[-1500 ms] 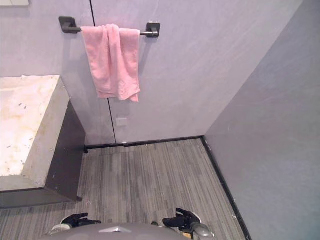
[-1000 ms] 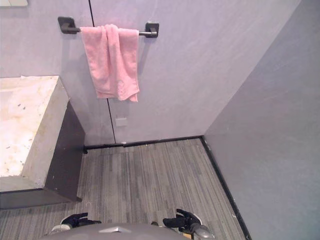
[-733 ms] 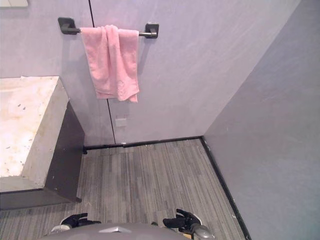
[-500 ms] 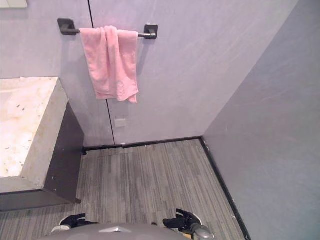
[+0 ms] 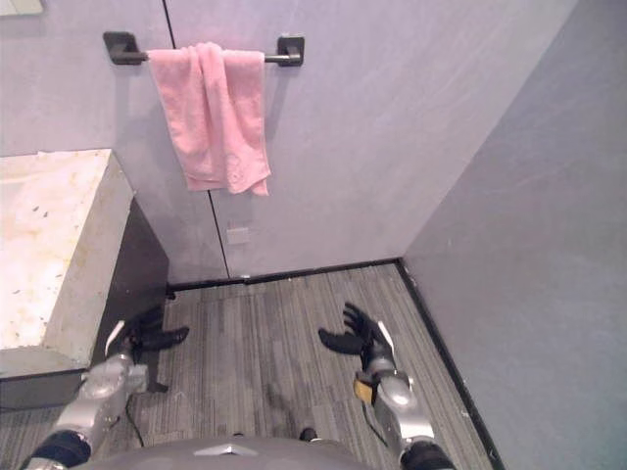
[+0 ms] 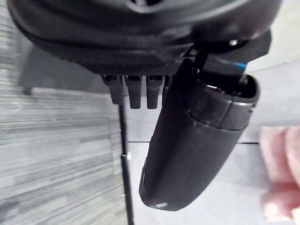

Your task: Organize the bathroom.

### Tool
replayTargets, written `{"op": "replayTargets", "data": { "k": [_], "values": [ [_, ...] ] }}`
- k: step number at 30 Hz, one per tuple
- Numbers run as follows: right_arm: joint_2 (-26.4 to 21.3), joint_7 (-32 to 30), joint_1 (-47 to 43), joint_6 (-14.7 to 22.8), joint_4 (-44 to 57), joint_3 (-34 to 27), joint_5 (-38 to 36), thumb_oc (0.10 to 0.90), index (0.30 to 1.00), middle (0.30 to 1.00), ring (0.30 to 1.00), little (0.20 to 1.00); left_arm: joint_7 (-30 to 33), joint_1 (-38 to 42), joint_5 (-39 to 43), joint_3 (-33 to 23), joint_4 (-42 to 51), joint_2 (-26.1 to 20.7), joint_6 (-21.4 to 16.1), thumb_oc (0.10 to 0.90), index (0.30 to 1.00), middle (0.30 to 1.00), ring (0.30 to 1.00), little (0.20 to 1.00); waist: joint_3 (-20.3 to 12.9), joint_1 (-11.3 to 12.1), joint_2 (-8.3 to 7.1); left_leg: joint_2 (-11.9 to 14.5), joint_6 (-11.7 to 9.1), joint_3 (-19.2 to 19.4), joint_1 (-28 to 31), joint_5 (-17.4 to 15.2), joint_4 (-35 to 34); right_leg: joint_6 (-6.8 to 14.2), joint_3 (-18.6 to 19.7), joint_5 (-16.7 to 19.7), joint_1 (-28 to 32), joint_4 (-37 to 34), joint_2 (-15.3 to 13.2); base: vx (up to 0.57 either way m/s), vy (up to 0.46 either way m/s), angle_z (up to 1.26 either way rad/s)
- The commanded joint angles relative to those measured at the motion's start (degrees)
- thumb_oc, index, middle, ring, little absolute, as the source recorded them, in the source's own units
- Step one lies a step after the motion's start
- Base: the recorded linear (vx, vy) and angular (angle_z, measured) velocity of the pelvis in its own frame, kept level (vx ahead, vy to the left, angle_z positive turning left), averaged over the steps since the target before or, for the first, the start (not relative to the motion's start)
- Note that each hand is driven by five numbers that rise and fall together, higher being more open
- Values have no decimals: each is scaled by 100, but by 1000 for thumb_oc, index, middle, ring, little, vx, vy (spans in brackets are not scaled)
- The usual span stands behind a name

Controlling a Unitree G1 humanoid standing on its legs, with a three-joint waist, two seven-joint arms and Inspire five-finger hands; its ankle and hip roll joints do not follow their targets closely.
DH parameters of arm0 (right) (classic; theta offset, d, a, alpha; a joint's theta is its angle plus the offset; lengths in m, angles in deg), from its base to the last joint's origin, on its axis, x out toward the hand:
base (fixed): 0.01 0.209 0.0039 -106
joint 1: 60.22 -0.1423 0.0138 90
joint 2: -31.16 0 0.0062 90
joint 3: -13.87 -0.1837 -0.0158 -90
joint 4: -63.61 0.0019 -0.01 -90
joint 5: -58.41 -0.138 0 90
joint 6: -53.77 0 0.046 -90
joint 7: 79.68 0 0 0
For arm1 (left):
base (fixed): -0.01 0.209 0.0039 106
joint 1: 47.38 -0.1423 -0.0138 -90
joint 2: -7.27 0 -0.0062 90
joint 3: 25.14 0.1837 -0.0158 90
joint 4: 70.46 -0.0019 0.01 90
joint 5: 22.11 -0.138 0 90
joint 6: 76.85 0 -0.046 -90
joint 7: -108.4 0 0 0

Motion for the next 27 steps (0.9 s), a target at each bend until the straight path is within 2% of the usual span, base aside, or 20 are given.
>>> {"op": "replayTargets", "data": {
  "k": [1,4,5,7,8,11,12,14,16,18,19,20,21,22,23,24,27],
  "values": [
    [-505,-114,-526,825,721,-13,315,800,900,900,900,900,-9,697,53,-77,432,-231,-324,800,900,900,900,900,-108,-37,209,265,-267,703,-13,-70,-9,101,-202,-26,19,-8,263,35,-57,-3],
    [-594,-146,-679,1051,1262,-13,443,800,900,900,900,900,370,866,-88,-132,1015,-300,-528,800,900,900,900,900,-109,-60,194,299,-298,765,60,-59,9,62,-166,-75,42,-8,292,54,-71,-5],
    [-654,-143,-806,1122,1382,7,400,800,900,900,900,900,525,987,-204,-138,1179,-306,-619,800,900,900,900,900,-71,-55,153,313,-336,813,12,-110,273,22,-142,-87,67,-8,284,38,-92,-7],
    [-752,-285,-1007,1239,1589,24,434,800,900,900,900,900,719,1194,-479,-79,1494,-345,-622,800,900,900,900,900,46,-15,39,348,-390,798,-372,-222,1265,-76,-73,-120,105,47,236,10,-134,-7],
    [-846,-421,-1158,1314,1670,45,500,800,900,900,900,900,797,1334,-639,-19,1648,-367,-623,800,900,900,900,900,121,37,-30,401,-457,733,-715,-61,1873,-153,-53,-115,81,88,227,-12,-151,-6],
    [-976,-783,-1381,1584,1814,-37,648,800,900,900,900,900,1010,1465,-1050,35,2036,-383,-613,800,900,900,900,900,298,89,-150,636,-540,805,-1259,136,3072,-274,-62,-117,114,182,183,43,-109,1],
    [-963,-811,-1519,1563,1945,-66,524,800,900,900,900,900,1261,1481,-1268,36,2220,-399,-787,800,900,900,900,900,320,104,-138,745,-505,830,-1310,65,3065,-259,-50,-136,163,206,197,174,1,-5],
    [-907,-916,-1589,1587,2085,-66,563,800,900,900,900,900,1479,1437,-1453,-19,2390,-405,-921,800,900,900,900,900,317,159,-97,629,-480,727,-1259,62,2699,-212,33,-169,224,202,221,210,63,-8],
    [-849,-1006,-1793,1496,2258,26,680,800,900,900,900,900,1712,1376,-1586,-133,2668,-422,-849,800,900,900,900,900,262,315,23,296,-465,421,-1248,162,1763,-159,262,-222,359,70,348,277,108,-10],
    [-847,-1100,-1935,1416,2390,90,808,800,900,900,900,900,1846,1364,-1619,-153,2754,-430,-805,800,900,900,900,900,207,423,95,163,-508,304,-1230,391,908,-125,351,-281,472,1,432,297,75,-21],
    [-876,-1150,-1979,1383,2445,90,828,800,900,900,900,900,1955,1354,-1651,-154,2792,-426,-823,800,900,900,900,900,187,467,138,163,-560,363,-1273,612,581,-128,375,-336,562,-8,495,250,34,-22],
    [-888,-1179,-1988,1385,2460,88,846,800,900,900,900,900,2008,1348,-1706,-155,2806,-422,-847,800,900,900,900,900,183,483,150,165,-576,390,-1284,687,499,-131,384,-356,593,-8,515,236,16,-29],
    [-932,-1238,-2002,1354,2521,60,847,800,900,900,900,900,2078,1335,-1836,-153,2843,-415,-910,800,900,900,900,900,171,496,171,207,-612,564,-1346,846,417,-145,366,-412,671,-8,564,288,-3,-33],
    [-1024,-1298,-2068,1376,2601,-32,703,800,900,900,900,900,2150,1361,-1911,-144,2902,-420,-995,800,900,900,900,900,127,498,165,315,-631,909,-1441,934,431,-180,221,-511,783,-3,608,278,-4,-35],
    [-1016,-1306,-2110,1384,2588,-34,693,800,900,900,900,900,2192,1387,-1938,-121,2886,-417,-1015,800,900,900,900,900,104,494,147,310,-606,965,-1419,862,414,-174,199,-512,789,1,596,362,23,-25],
    [-966,-1400,-2260,1420,2565,-15,704,800,900,900,900,900,2236,1478,-1989,-36,2826,-401,-1157,800,900,900,900,900,50,513,101,191,-519,973,-1311,659,330,-113,150,-590,858,95,525,228,35,-9],
    [-969,-1505,-2420,1404,2612,-34,603,800,900,900,900,900,1919,1564,-1915,4,2960,-403,-1235,800,900,900,900,900,-66,598,121,114,-356,801,-1104,546,81,-9,69,-701,840,405,441,264,31,-5]
  ]
}}
